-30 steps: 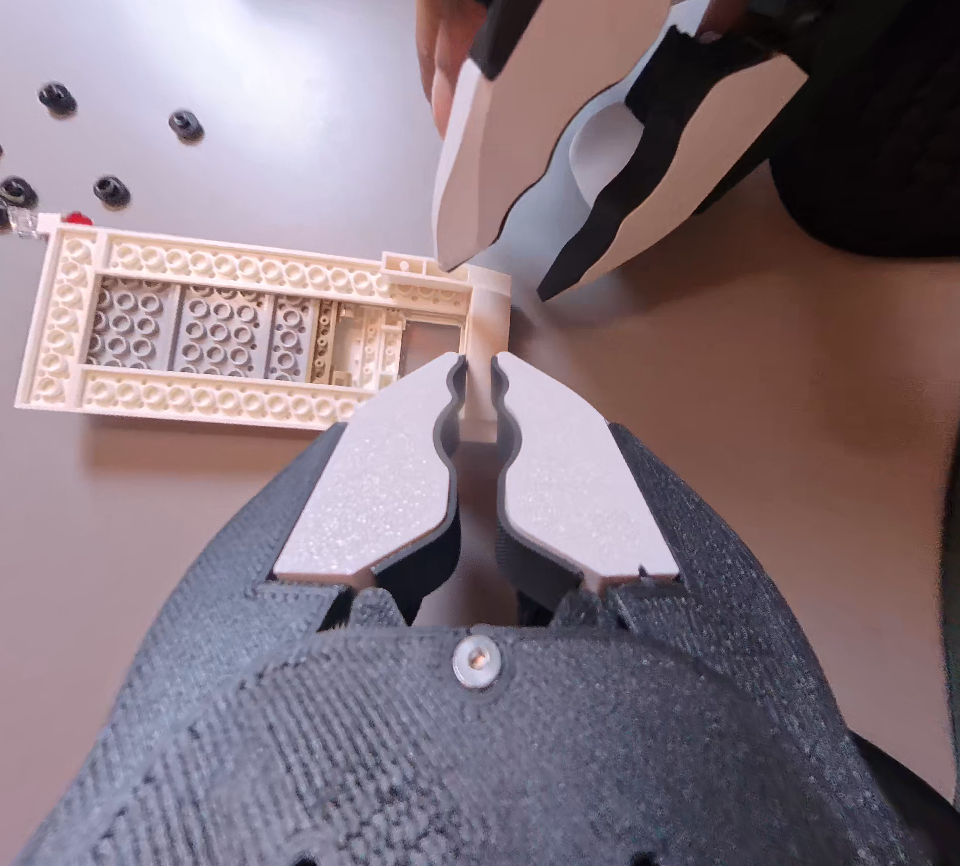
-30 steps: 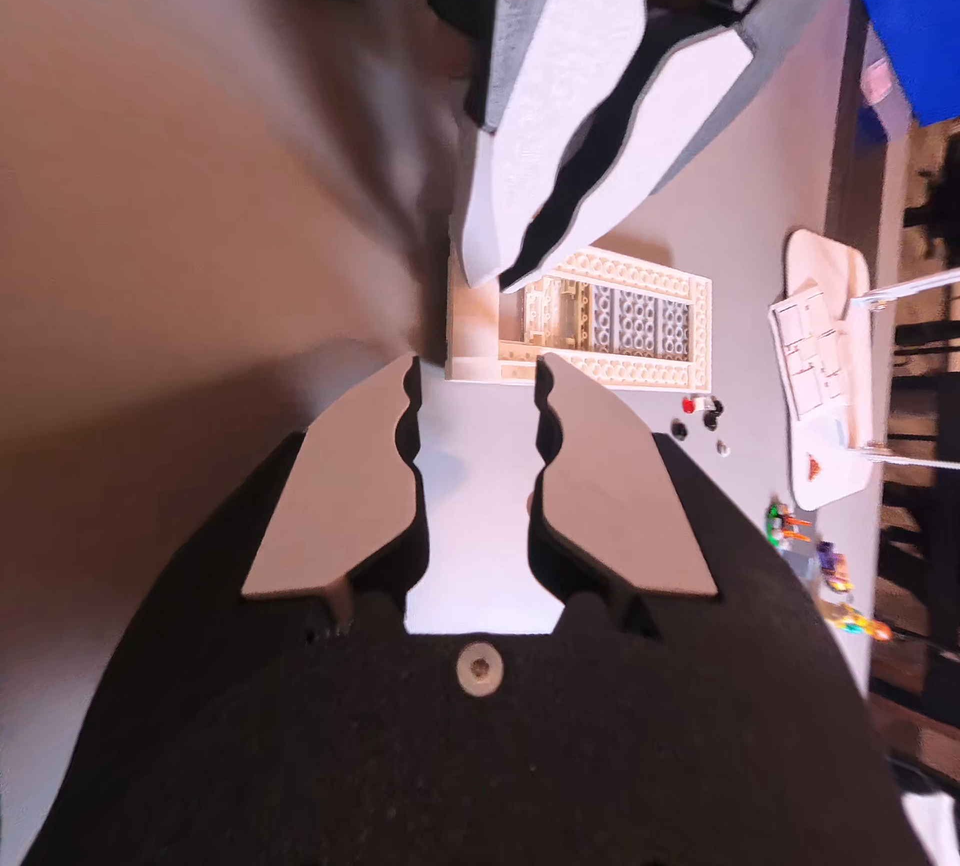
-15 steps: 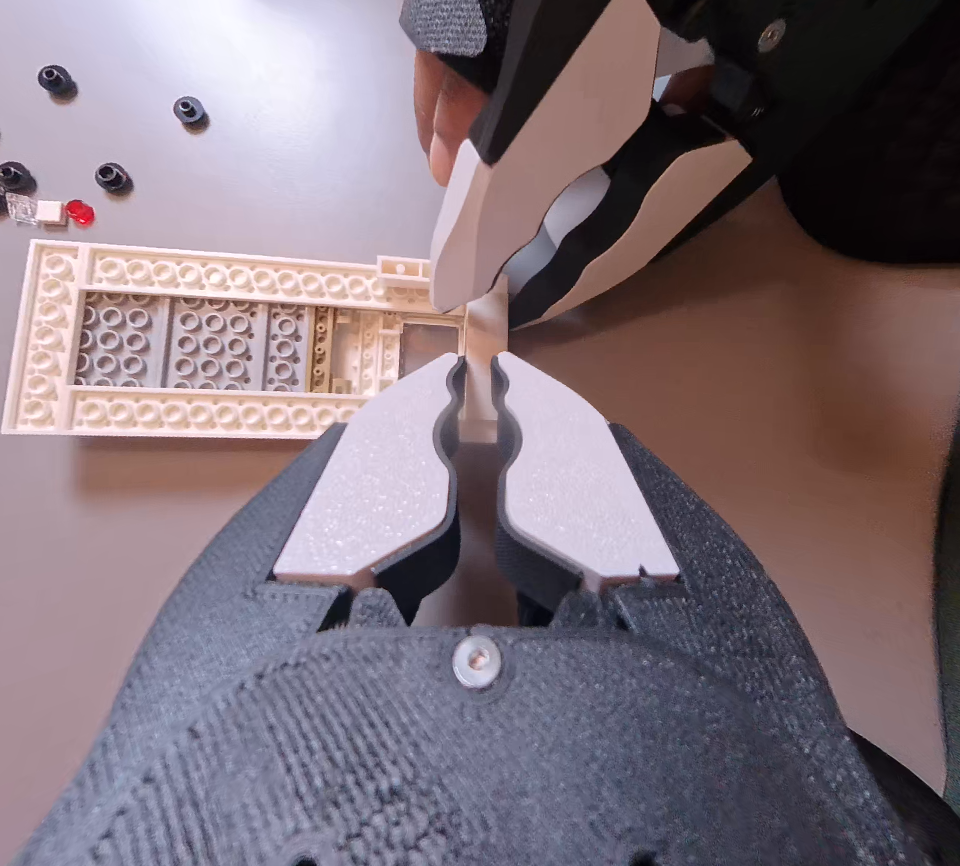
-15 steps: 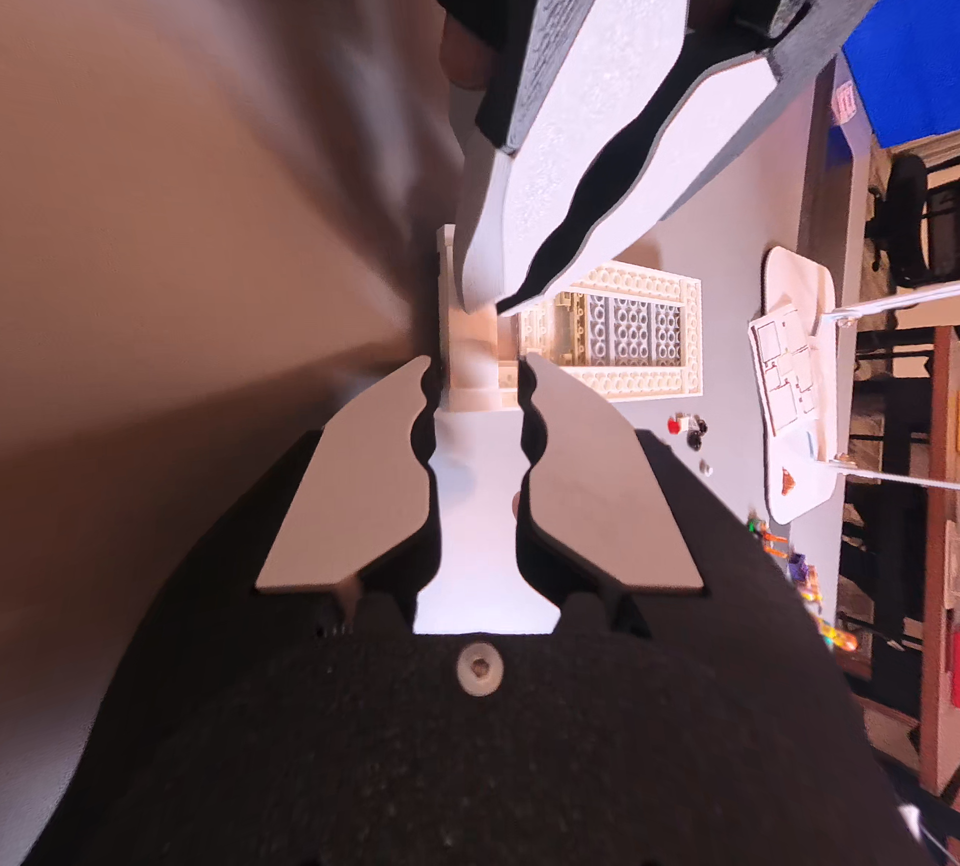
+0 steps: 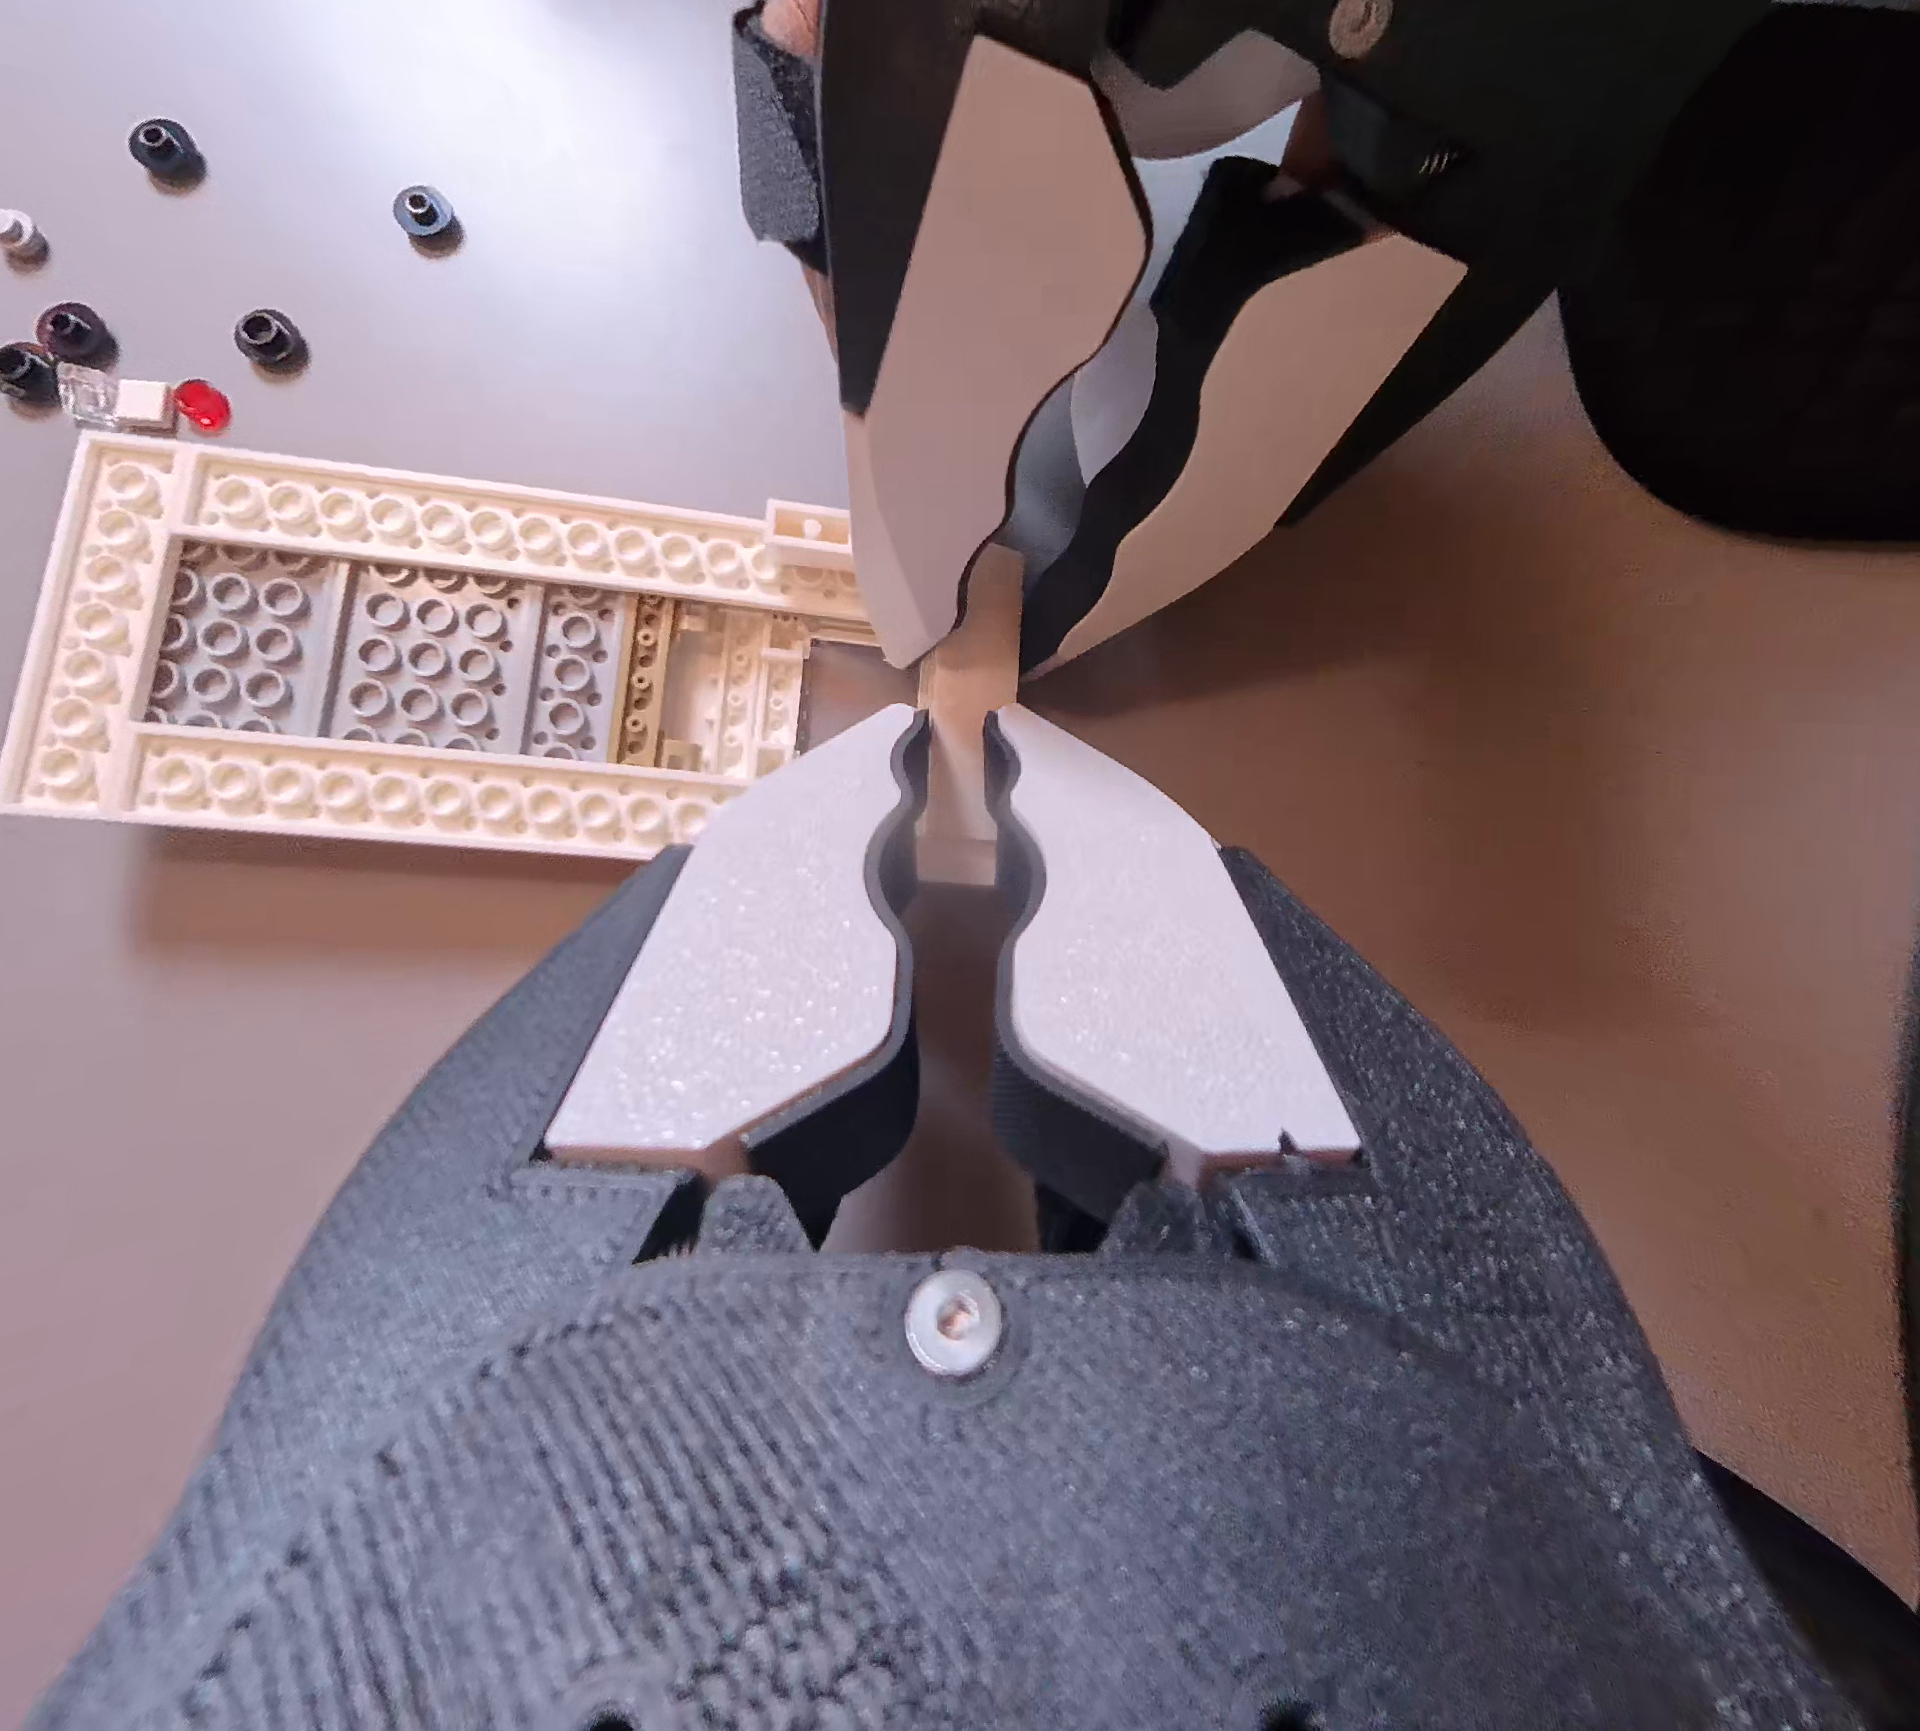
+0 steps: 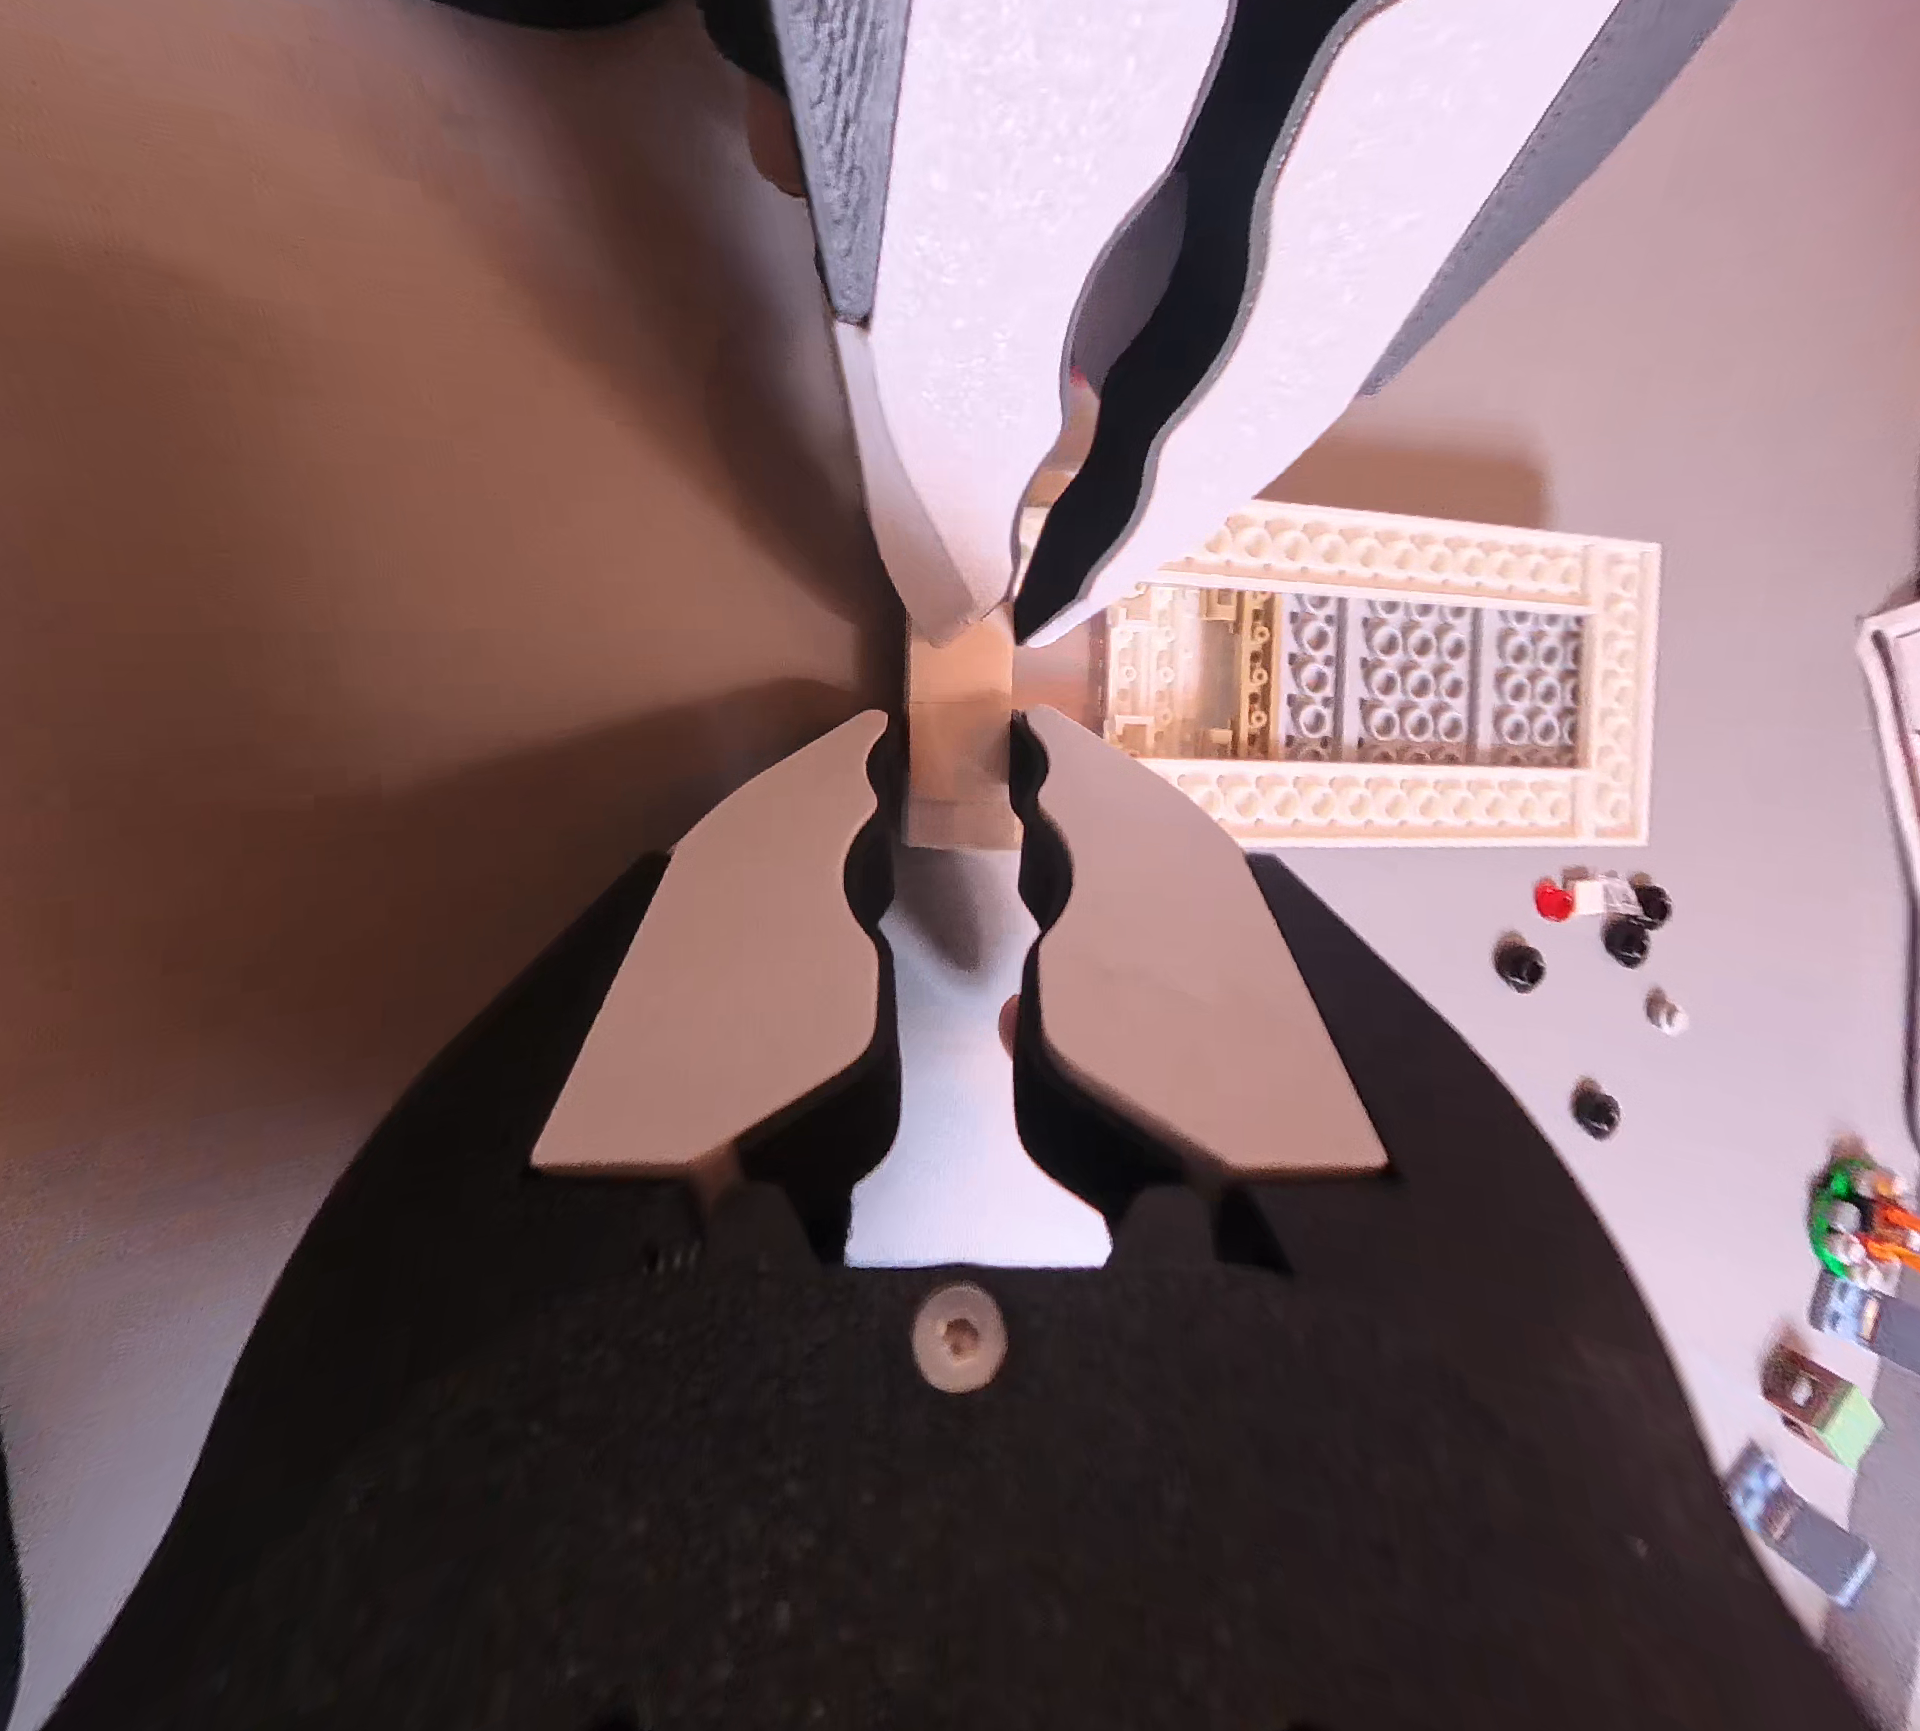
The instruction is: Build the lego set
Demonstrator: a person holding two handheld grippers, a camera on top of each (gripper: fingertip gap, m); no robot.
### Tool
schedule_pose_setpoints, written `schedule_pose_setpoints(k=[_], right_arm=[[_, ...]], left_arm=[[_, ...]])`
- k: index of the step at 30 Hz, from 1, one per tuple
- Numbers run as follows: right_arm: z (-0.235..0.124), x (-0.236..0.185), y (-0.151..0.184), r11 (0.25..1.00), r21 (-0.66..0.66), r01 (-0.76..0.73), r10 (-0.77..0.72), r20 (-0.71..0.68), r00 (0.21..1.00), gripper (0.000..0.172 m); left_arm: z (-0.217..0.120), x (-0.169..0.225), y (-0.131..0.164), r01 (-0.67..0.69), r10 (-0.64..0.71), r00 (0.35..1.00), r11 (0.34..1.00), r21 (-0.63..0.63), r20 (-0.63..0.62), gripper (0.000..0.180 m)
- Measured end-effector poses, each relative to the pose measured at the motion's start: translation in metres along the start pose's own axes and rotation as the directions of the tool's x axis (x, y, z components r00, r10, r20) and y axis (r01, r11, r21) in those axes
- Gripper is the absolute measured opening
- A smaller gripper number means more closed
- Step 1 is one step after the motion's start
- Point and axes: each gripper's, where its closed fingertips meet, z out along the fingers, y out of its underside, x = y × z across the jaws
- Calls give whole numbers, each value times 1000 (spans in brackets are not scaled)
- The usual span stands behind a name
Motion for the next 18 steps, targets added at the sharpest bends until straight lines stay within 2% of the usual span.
schedule_pose_setpoints(k=[10,14,18], right_arm=[[1,-2,-1,999,-18,-46,47,72,996,17],[1,-2,-1,998,-19,-65,66,91,994,17],[1,-2,-1,997,-13,-76,77,106,991,17]], left_arm=[[-2,-2,0,-19,18,1000,1000,16,18,14],[-5,1,3,-109,108,992,994,17,61,23],[-6,3,4,-217,215,966,976,2,146,16]])
